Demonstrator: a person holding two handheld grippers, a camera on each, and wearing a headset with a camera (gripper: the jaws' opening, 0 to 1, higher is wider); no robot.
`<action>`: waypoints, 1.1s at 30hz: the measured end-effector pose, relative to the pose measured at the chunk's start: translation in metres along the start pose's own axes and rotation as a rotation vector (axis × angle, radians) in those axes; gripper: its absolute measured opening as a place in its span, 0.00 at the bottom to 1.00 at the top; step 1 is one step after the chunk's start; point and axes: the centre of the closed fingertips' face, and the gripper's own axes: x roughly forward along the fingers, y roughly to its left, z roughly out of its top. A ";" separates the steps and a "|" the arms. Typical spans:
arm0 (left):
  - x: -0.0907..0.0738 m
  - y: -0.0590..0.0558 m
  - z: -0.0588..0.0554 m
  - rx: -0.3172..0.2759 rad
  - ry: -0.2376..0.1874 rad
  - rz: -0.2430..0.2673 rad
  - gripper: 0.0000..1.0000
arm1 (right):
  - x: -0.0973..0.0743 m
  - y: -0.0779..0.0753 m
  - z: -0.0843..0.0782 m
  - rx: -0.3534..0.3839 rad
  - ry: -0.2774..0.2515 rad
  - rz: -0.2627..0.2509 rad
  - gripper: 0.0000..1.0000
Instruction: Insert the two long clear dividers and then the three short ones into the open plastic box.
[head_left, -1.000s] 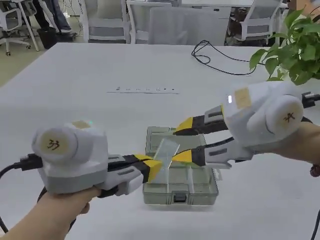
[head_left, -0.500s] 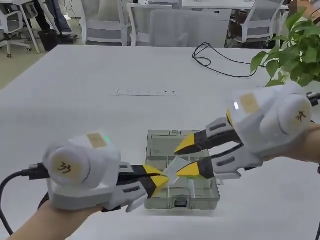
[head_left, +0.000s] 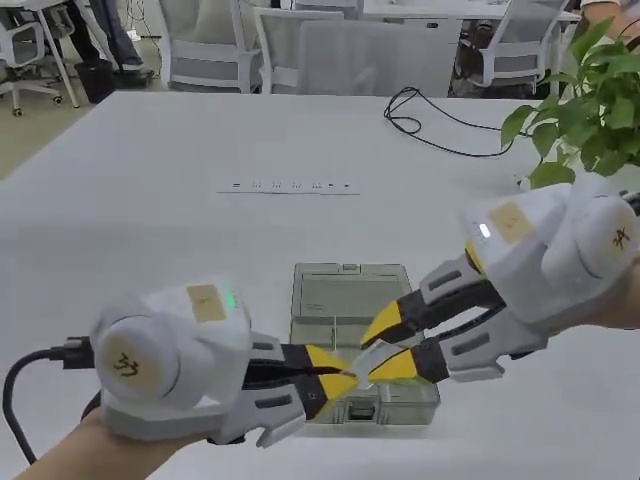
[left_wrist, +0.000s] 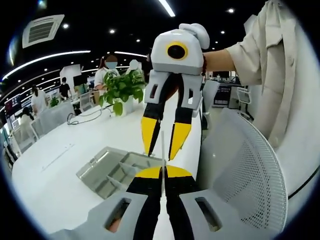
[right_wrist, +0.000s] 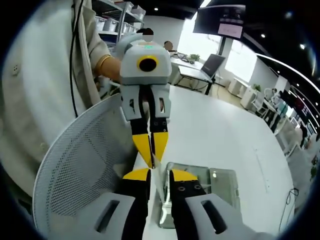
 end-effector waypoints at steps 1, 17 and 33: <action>0.000 -0.001 0.001 -0.008 -0.003 -0.004 0.00 | 0.000 0.000 0.000 0.003 0.002 0.001 0.16; -0.003 0.003 0.003 0.003 -0.015 0.006 0.00 | 0.001 0.005 0.000 -0.002 0.003 0.024 0.03; -0.011 0.017 -0.002 -0.125 -0.057 0.117 0.10 | 0.000 -0.007 0.002 0.000 0.005 -0.045 0.02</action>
